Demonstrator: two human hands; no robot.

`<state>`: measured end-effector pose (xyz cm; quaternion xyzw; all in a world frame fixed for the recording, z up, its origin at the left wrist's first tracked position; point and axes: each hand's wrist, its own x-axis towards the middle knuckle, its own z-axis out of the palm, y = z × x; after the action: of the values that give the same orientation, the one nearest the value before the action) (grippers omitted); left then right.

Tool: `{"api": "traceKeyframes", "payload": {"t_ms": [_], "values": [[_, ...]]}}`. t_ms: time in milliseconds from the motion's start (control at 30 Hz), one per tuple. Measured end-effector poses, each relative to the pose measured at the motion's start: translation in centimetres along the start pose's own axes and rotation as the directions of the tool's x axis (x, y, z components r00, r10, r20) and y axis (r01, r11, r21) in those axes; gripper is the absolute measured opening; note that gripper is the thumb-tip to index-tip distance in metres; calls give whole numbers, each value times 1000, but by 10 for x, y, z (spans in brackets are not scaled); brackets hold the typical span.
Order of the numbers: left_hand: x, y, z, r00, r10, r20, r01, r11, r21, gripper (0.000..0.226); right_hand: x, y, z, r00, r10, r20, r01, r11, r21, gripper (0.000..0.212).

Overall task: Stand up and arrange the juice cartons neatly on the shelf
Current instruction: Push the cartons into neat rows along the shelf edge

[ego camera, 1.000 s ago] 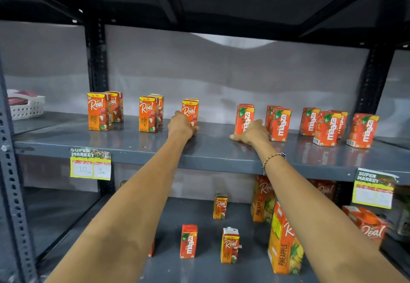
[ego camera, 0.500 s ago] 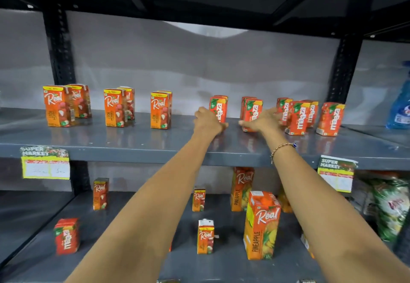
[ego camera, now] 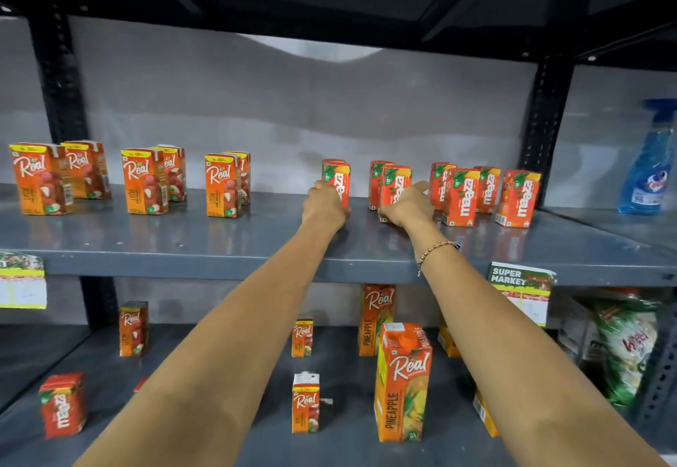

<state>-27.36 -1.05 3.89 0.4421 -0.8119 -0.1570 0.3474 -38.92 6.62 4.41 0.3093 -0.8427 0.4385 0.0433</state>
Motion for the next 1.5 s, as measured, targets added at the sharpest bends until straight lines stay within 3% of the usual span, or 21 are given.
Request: {"api": "traceKeyframes", "payload": {"t_ms": [367,600,700,733,800,867,967,1033,1233,1500], "values": [[-1,0,0,1000,6,-17,-6,1000,11,68,-7,-1,-3,998,-67,19,67,998,-6,74],[-6,-6,-13,1000,3,26,-2,999,-40,69,-24,-3,-9,1000,-5,18,6,999,-39,74],[-9,-30,-39,954,140,-264,-129,990,57,64,-41,-16,-2,986,-164,22,165,966,-198,50],[-8,-43,-51,905,156,-395,-126,987,99,64,-46,-24,3,977,-207,57,214,957,-193,43],[-6,-71,-74,825,49,-562,-10,997,72,75,-51,-43,13,963,-250,100,262,957,-128,46],[-2,-98,-91,848,-118,-517,138,990,1,95,-52,-61,21,965,-242,100,251,965,-82,65],[1,-125,-101,914,-319,-250,308,948,-84,116,-50,-71,37,977,-153,150,174,976,-133,85],[4,-132,-99,938,-305,-164,294,952,-86,112,-51,-70,47,983,-126,132,143,981,-131,81],[10,-132,-97,957,-261,-129,248,963,-104,69,-48,-67,57,993,-88,80,90,996,-22,73],[10,-131,-97,956,-267,-124,255,962,-101,64,-47,-68,57,989,-113,98,118,992,-47,72]]}}
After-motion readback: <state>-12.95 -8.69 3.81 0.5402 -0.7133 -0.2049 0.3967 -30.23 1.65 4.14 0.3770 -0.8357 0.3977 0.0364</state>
